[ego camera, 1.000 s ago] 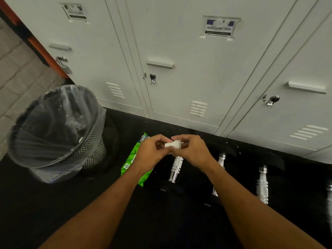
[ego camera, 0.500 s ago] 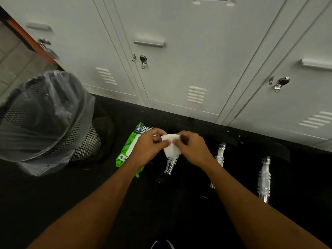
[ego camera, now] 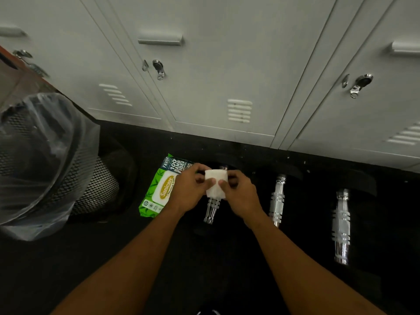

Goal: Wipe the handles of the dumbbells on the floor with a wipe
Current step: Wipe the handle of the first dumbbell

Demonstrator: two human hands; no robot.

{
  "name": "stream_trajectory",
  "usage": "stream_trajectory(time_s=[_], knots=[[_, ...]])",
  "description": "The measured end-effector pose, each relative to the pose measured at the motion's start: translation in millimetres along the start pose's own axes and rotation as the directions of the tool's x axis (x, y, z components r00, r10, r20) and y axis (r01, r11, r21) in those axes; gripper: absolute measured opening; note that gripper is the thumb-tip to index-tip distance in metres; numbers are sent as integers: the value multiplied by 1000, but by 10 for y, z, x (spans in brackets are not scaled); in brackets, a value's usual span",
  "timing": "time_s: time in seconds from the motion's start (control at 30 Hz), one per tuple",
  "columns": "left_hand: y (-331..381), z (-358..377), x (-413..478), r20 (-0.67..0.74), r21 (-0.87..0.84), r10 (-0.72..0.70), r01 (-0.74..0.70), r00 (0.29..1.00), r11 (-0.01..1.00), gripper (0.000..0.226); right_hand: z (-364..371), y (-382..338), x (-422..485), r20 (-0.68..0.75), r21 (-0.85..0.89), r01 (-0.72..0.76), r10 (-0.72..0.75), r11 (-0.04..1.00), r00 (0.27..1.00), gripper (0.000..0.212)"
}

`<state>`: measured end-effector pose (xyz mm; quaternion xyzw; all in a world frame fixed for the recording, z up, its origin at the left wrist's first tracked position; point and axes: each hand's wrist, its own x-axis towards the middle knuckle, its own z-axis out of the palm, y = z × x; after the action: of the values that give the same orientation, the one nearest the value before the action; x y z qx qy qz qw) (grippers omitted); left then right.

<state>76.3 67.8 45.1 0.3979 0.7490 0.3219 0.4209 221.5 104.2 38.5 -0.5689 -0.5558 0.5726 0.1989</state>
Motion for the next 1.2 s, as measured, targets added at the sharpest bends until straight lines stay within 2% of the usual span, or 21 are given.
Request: stream_trajectory(time_s=[0.1,0.2,0.33,0.4,0.5,0.57,0.67,0.83,0.97,1.2], knots=[[-31,30,100,19,192,96,-98,995,977,22,63,123,-81,22,-148,-57,61,987,998,33],[-70,59,160,66,324,123,-138,990,936,26,172,267,-242,120,-340,-156,207,927,971,41],[-93,129,179,115,411,149,-183,982,893,28,216,311,-488,234,-405,-171,283,898,930,56],[-95,174,168,66,462,208,-215,976,860,29,207,289,-575,268,-397,-171,293,902,918,62],[-102,231,107,-104,555,282,-179,954,812,21,246,297,-635,317,-389,-166,300,906,900,67],[-107,270,53,-177,552,229,-96,957,828,15,293,309,-628,336,-412,-125,278,903,900,77],[-113,353,21,-220,488,126,-3,967,873,22,332,362,-559,360,-431,-83,256,898,897,90],[-87,503,92,-256,354,55,41,965,934,21,311,350,-561,363,-454,-75,261,888,895,74],[-56,577,118,-278,293,84,2,957,956,21,316,418,-566,323,-456,-81,249,886,913,53],[-89,582,25,-255,323,108,-20,961,946,25,428,482,-634,251,-382,-96,203,919,947,50]])
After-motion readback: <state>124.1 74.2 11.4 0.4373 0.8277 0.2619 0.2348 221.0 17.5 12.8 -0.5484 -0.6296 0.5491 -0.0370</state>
